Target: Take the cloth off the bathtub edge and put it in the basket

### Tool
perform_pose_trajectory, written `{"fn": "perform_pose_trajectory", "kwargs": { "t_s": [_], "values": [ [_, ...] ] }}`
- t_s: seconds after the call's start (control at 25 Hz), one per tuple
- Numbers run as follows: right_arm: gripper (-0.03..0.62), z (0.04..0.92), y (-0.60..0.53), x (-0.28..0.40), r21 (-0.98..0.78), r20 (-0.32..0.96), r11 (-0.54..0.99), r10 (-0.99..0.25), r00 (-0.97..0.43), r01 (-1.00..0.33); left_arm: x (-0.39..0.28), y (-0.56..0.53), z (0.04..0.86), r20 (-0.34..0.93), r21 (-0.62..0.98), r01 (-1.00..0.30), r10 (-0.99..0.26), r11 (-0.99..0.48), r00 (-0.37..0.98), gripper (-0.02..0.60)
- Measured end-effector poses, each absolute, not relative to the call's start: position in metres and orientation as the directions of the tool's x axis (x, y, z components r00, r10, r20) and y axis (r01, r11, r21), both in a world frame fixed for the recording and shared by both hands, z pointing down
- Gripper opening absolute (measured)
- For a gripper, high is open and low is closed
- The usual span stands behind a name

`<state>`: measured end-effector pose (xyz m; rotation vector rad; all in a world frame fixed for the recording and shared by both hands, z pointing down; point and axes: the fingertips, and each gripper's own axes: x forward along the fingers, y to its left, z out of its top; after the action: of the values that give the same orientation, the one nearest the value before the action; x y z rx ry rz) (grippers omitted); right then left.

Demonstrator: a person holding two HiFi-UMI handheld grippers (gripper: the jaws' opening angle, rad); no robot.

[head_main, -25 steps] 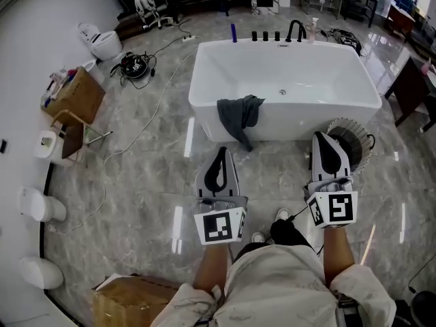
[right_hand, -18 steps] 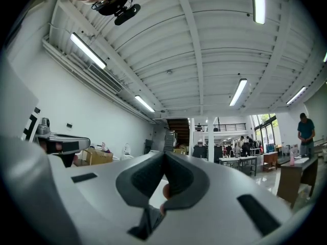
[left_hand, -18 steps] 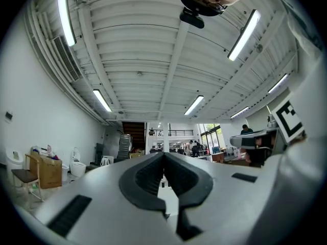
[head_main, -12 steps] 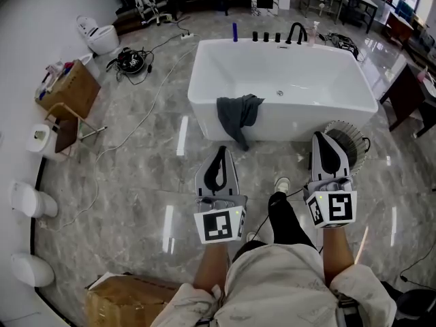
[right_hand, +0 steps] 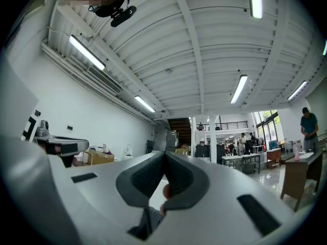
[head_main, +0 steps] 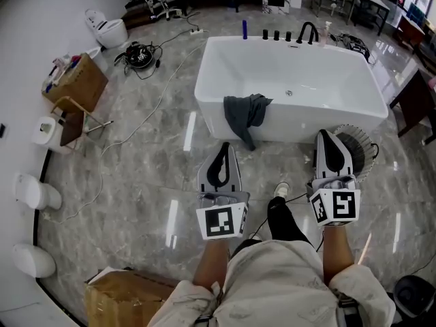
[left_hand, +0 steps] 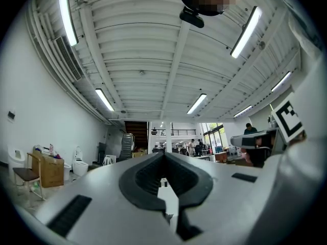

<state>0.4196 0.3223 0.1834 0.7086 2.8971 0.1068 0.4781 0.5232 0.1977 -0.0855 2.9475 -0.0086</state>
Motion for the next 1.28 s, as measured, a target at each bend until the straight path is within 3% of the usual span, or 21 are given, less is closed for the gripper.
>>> {"fn": "perform_pose_trajectory", "kwargs": {
  "t_s": [0.32, 0.8, 1.28],
  "values": [
    [-0.012, 0.216, 0.312, 0.331, 0.05, -0.089, 0.883, 0.47, -0.878, 0.467, 0.391, 0.511, 0.218, -0.139, -0.031, -0.048, -0.052, 0.998, -0.989, 0.003],
    [-0.011, 0.238, 0.279, 0.142, 0.009, -0.037, 0.872, 0.489, -0.872, 0.489, 0.201, 0.482, 0.222, -0.104, 0.0, -0.034, -0.034, 0.999, -0.994, 0.003],
    [-0.011, 0.225, 0.216, -0.01, -0.005, -0.068, 0.88, 0.473, -0.878, 0.475, 0.042, 0.427, 0.199, -0.116, 0.021, -0.042, -0.039, 0.999, -0.992, 0.003]
  ]
}}
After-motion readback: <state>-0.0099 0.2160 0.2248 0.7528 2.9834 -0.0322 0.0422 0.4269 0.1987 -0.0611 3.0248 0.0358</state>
